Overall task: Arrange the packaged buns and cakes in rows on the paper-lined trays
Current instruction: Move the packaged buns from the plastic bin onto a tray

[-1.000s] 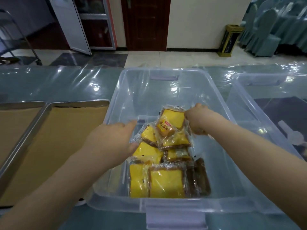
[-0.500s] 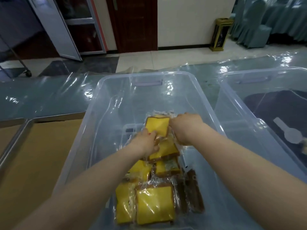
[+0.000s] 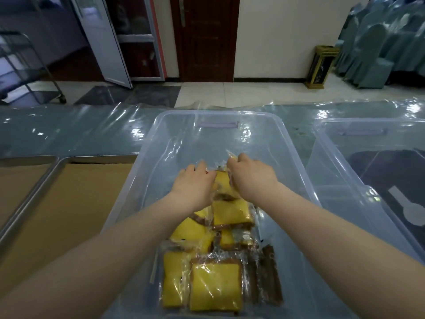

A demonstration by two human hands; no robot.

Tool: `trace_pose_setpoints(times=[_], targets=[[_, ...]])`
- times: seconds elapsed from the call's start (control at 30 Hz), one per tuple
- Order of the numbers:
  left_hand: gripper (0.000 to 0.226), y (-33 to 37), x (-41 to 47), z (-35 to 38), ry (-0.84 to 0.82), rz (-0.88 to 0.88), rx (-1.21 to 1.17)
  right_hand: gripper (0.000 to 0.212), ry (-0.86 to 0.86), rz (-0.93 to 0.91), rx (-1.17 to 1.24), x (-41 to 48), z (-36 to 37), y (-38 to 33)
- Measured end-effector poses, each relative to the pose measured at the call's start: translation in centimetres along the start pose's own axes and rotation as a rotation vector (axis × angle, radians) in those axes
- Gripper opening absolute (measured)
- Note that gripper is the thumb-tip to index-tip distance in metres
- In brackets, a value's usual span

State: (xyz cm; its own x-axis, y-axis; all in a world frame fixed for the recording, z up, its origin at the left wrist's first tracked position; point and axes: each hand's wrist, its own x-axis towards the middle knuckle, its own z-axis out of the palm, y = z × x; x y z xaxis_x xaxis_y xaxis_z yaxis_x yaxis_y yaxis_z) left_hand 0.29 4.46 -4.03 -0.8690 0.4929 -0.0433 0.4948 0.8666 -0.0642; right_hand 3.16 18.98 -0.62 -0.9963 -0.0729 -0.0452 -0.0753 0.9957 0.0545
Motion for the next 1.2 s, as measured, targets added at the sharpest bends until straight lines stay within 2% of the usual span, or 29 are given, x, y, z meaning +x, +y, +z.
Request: trace_pose_setpoints(times=[0.1,0.23,0.37,0.47,0.83,1.0,1.2], targets=[[0.047,-2.2,-3.2,-3.0,0.076,0.044,-0.123,0.046,0.075,-0.097,0.034,-1.1,-1.0,-1.2],[0.057,-5.5,-9.0,-6.5,0.36,-0.005,-0.188,0.071,0.265,-0.217,0.116,-2.7,-4.0,-4.1],[0.058,-10.1,-16.3,-8.4,0.599,-0.109,-0.23,0.068,0.444,-0.341,0.244,-4.7,-7.7,-10.1],[0.058,-14.7,-22.7,-8.1,0.664,-0.225,-0.281,0.065,0.481,-0.417,0.321,-5.9,-9.1,-16.6],[0.055,-32.0,-47.8,-1.8,0.651,-0.544,-0.413,0.074,0.344,-0.59,0.657,-10.1,-4.7,-46.5],[0.052,-37.6,-55.4,2.1,0.661,-0.685,-0.454,0.075,0.225,-0.511,0.913,-10.6,-1.5,-55.4],[0.056,-44.3,-59.8,6.8,0.593,-0.813,-0.514,0.074,0.058,-0.363,1.071,-8.1,3.1,-65.3]])
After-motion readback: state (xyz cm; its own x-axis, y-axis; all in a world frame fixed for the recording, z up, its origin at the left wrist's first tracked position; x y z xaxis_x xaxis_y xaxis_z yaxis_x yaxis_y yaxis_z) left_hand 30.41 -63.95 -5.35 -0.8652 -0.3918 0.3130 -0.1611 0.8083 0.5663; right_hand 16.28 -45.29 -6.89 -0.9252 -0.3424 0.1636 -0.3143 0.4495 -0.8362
